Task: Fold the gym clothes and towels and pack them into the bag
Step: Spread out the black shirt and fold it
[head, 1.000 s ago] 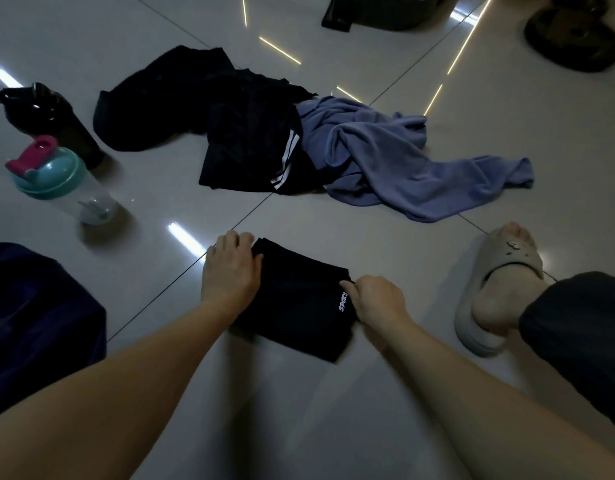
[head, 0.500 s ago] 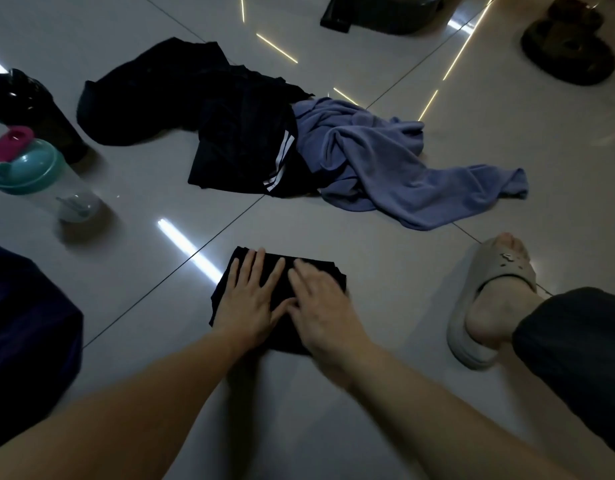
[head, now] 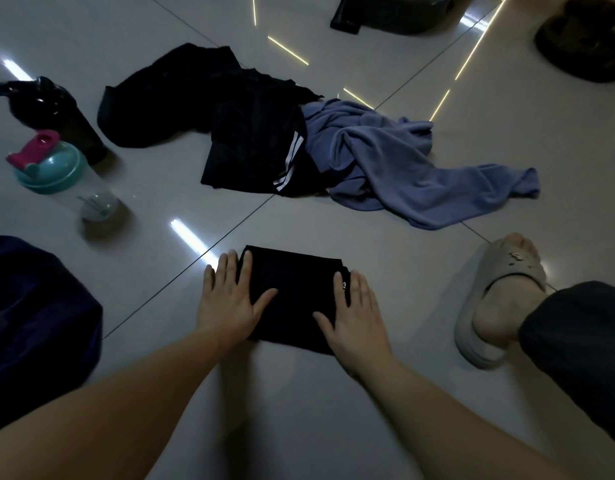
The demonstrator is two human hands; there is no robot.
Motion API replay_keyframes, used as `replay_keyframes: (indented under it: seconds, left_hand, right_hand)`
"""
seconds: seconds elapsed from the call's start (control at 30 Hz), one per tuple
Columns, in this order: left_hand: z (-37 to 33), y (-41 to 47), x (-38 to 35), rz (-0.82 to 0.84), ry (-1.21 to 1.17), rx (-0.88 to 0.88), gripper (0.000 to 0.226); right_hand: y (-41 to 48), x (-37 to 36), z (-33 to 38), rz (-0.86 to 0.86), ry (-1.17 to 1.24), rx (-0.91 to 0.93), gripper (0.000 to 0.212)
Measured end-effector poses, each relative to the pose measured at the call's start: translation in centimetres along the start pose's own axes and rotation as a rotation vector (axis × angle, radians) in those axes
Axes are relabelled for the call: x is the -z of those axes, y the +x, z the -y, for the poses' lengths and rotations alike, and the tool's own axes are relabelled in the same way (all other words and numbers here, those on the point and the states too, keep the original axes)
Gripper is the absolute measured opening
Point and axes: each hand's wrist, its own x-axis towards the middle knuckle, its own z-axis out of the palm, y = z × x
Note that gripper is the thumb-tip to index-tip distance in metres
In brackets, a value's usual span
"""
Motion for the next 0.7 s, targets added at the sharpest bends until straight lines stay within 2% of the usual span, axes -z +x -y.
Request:
replay_keyframes:
  seconds: [0.1, 0.17, 0.27, 0.4, 0.6, 0.7]
  left_hand:
    - [-0.1, 0.2, 0.9, 0.049, -0.041, 0.003, 0.093]
    - [-0.2, 0.3, 1.9, 0.013, -0.122, 0.032, 0.087]
    - [-0.9, -0.2, 3.5, -0.051, -0.224, 0.172, 0.077]
    - [-1.6, -0.4, 4.1, 0.05, -0.416, 0.413, 0.07]
    - [-1.7, 1.3, 4.9, 0.179, -0.55, 0.572, 0.063]
    - [-1.4, 2.6, 5.2, 0.255, -0.65, 0.6, 0.051]
  right_hand:
    - [0.1, 1.0, -0.4, 0.047, -0.051, 0.009, 0.085]
    - [0.1, 1.7, 0.2, 0.065, -0.049, -0.009, 0.084]
    - [0.2, 2.2, 1.0, 0.081, -0.058, -0.035, 0.085]
    - [0.1, 2.8, 1.4, 0.106, -0.091, -0.037, 0.085]
    - [-0.5, 2.7, 1.9, 0.04, -0.122, -0.038, 0.068]
    - [0.1, 2.7, 1.8, -0.009, -0.136, -0.031, 0.06]
